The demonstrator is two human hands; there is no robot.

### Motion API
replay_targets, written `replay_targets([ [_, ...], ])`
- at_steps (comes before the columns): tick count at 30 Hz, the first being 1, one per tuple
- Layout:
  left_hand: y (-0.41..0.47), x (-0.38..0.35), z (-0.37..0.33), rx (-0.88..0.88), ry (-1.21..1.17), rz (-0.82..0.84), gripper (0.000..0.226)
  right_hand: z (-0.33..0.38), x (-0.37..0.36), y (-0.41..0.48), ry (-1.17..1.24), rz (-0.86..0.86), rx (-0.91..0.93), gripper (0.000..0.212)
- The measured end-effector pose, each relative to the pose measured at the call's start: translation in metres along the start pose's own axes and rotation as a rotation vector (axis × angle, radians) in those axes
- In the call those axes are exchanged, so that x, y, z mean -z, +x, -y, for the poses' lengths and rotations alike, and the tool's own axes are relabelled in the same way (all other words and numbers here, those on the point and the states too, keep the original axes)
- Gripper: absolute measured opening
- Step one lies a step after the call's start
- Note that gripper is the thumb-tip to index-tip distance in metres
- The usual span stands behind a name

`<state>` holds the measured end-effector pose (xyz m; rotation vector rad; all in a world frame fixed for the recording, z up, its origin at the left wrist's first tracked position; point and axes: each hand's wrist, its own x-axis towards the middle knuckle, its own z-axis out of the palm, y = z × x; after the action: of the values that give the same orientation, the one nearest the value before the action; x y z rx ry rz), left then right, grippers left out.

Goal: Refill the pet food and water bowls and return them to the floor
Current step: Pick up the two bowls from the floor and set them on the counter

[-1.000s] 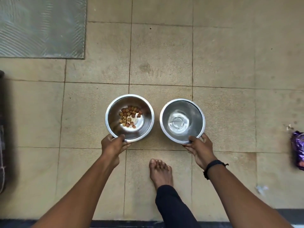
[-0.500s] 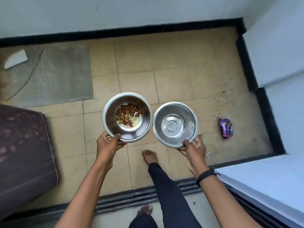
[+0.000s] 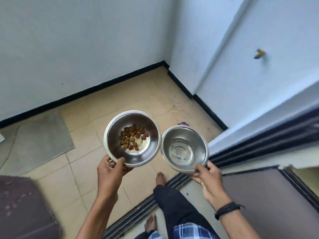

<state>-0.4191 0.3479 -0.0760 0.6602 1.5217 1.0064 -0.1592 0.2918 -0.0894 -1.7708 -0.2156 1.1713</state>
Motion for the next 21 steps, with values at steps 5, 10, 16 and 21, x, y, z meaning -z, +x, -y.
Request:
replay_targets([
  [5, -0.053, -0.027, -0.001, -0.081, 0.011, 0.188, 0.016, -0.012, 0.088, -0.051, 0.076, -0.182, 0.047, 0.026],
  [10, -0.088, -0.058, 0.006, -0.089, 0.085, 0.381, 0.019, -0.032, 0.154, -0.094, 0.244, -0.374, 0.060, 0.048],
  [16, -0.139, -0.105, 0.022, -0.087, 0.216, 0.583, 0.023, -0.050, 0.219, -0.131, 0.422, -0.514, 0.085, 0.035],
  [21, -0.194, -0.148, 0.042, -0.095, 0.287, 0.741, 0.022, -0.064, 0.279, -0.155, 0.528, -0.631, 0.089, 0.024],
])
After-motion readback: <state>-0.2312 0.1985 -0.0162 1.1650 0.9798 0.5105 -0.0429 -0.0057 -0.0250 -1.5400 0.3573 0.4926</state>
